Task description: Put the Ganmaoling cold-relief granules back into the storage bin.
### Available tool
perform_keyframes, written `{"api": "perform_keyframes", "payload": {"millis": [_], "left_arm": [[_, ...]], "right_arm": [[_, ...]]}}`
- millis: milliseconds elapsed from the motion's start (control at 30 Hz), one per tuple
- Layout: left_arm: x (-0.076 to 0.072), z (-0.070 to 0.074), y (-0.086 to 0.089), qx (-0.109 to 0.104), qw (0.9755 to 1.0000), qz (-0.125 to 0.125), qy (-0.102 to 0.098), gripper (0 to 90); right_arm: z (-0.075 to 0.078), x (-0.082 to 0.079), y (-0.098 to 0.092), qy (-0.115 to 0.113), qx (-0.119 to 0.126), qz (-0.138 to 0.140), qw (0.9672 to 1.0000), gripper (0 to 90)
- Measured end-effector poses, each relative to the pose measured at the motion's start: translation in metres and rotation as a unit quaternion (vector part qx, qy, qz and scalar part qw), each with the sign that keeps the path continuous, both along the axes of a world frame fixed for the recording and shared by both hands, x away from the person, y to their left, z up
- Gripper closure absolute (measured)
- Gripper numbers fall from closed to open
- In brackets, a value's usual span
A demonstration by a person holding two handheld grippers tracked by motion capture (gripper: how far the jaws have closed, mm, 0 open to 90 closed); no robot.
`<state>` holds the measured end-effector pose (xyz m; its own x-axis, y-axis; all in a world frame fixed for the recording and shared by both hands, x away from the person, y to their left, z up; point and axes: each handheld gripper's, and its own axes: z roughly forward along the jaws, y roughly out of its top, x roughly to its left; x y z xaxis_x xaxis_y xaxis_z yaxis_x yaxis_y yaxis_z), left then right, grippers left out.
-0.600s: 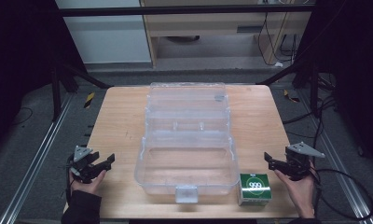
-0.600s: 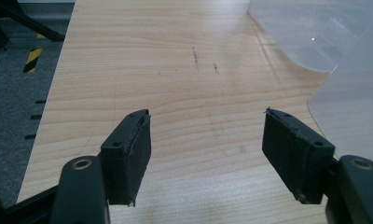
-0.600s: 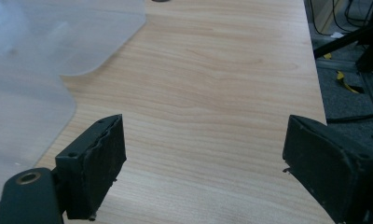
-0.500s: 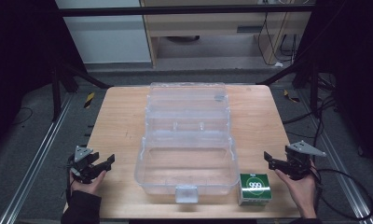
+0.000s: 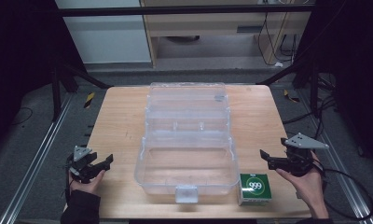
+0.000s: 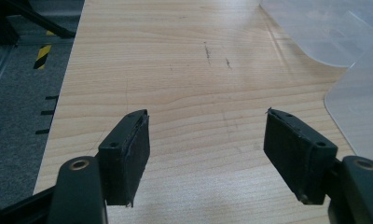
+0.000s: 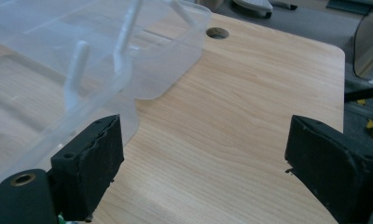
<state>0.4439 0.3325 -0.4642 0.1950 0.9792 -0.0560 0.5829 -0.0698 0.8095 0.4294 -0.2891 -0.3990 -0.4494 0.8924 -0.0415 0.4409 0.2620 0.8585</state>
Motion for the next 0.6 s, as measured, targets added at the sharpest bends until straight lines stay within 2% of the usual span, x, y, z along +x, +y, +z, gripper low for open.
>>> {"api": "perform_keyframes", "payload": {"millis": [33,200,400,467,600], "left_arm": [[0.0,0.0,0.0,0.0,1.0,-0.001,0.0,30.6],[0.0,-0.001,-0.002,0.005,1.0,-0.007,0.001,30.5],[0.001,-0.001,-0.001,0.005,1.0,-0.005,0.002,30.5],[0.001,-0.001,-0.002,0.006,1.0,-0.007,0.002,30.4],[0.001,-0.002,-0.002,0.008,0.9999,-0.01,0.003,30.3]], "right_arm": [[0.004,-0.001,0.001,-0.004,-0.003,0.008,1.0,11.7],[0.016,-0.005,0.007,0.007,-0.02,0.041,0.9989,9.6],[0.028,-0.012,0.013,0.017,-0.037,0.08,0.996,7.1],[0.029,-0.013,0.015,0.027,-0.041,0.092,0.9945,5.9],[0.029,-0.016,0.02,0.038,-0.068,0.118,0.9899,4.8]]}}
